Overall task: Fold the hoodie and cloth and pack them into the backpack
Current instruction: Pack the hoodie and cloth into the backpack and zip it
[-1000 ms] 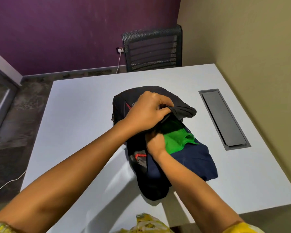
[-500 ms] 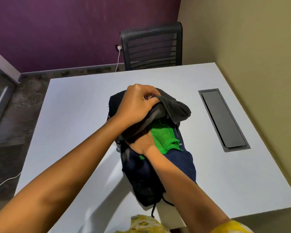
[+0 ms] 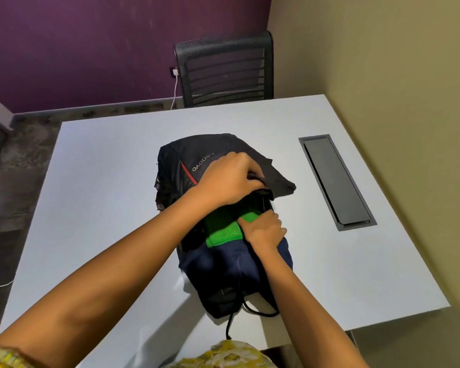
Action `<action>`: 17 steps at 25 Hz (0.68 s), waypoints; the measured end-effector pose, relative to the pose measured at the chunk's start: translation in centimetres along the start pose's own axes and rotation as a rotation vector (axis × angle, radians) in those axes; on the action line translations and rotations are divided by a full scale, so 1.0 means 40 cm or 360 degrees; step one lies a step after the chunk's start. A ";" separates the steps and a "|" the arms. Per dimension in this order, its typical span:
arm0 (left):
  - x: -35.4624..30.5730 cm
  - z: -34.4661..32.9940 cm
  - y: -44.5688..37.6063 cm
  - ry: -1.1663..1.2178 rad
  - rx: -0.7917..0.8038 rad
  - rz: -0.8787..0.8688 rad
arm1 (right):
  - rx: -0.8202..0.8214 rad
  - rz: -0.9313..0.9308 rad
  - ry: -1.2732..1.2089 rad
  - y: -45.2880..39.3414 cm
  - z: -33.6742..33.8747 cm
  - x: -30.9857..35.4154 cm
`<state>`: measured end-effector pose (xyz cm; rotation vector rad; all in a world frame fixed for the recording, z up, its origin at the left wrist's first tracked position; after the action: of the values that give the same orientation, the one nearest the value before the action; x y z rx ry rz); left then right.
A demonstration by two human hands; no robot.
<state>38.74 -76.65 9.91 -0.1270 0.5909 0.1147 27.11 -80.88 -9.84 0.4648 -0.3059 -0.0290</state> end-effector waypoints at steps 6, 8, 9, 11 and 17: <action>-0.006 0.013 0.008 0.0252 -0.0135 -0.0087 | 0.0324 -0.0128 -0.0335 -0.028 -0.020 0.052; -0.012 0.014 0.012 0.0325 -0.0133 -0.0126 | 0.0194 0.0099 -0.0240 -0.008 -0.010 0.110; -0.023 0.015 0.011 0.0358 -0.0108 -0.0171 | 0.0069 0.0225 -0.0246 0.009 0.003 0.136; -0.047 0.023 0.011 0.0385 0.0005 -0.0261 | 0.0128 0.0325 -0.0376 0.030 -0.012 0.166; -0.031 0.054 0.031 0.0245 0.0289 -0.0391 | 0.0472 0.0522 -0.0294 -0.138 -0.057 0.146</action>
<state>38.74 -75.17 12.29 -0.0314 0.7312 -0.1883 33.57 -85.37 -12.57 0.7027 -0.5690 0.2982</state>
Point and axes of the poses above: each hand's wrist, its own y-axis away from the middle knuckle, its own z-axis out of the back of the hand, x = y × z, the point moved 6 cm from there along -y, towards the middle knuckle, and after that the axes turned 10 degrees about -z, right-handed, at the moved point
